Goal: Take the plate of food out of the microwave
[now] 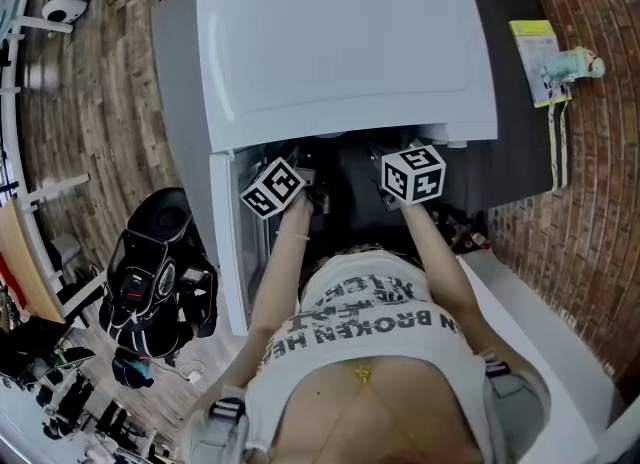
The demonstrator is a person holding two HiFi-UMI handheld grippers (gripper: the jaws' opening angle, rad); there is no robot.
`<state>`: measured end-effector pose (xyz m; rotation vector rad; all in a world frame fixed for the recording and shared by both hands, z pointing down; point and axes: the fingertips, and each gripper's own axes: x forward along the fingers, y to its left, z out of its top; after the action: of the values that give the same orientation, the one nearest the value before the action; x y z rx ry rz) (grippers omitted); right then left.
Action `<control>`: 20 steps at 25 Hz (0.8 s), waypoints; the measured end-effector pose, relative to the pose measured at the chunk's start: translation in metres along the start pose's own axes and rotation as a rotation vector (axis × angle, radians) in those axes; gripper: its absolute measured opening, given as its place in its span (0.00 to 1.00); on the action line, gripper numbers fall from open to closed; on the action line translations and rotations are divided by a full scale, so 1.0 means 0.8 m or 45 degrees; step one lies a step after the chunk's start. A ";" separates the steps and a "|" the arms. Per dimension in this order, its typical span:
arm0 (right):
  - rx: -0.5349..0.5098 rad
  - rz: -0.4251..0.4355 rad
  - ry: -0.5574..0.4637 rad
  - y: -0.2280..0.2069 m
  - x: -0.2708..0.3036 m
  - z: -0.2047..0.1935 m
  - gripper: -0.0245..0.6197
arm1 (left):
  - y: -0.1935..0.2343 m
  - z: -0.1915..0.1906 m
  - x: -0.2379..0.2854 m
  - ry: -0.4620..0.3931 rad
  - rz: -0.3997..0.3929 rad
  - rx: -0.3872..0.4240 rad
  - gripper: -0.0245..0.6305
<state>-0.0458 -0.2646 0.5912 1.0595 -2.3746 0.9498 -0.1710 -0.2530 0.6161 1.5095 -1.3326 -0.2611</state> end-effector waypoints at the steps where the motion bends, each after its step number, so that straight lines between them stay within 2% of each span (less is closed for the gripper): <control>1: 0.001 -0.001 0.001 -0.001 -0.001 -0.001 0.05 | 0.000 0.001 0.002 -0.009 -0.018 -0.024 0.20; 6: 0.014 -0.010 0.004 -0.003 -0.004 -0.002 0.05 | -0.006 0.009 0.011 -0.046 -0.086 -0.101 0.20; 11: 0.041 -0.012 0.000 -0.007 -0.006 -0.004 0.05 | 0.003 0.007 0.013 -0.063 -0.058 -0.147 0.12; 20: 0.072 -0.005 0.009 -0.005 -0.006 -0.012 0.05 | 0.005 0.005 0.009 -0.070 -0.039 -0.275 0.10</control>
<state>-0.0392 -0.2572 0.5966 1.0796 -2.3518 1.0227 -0.1740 -0.2601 0.6209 1.3495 -1.2815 -0.4543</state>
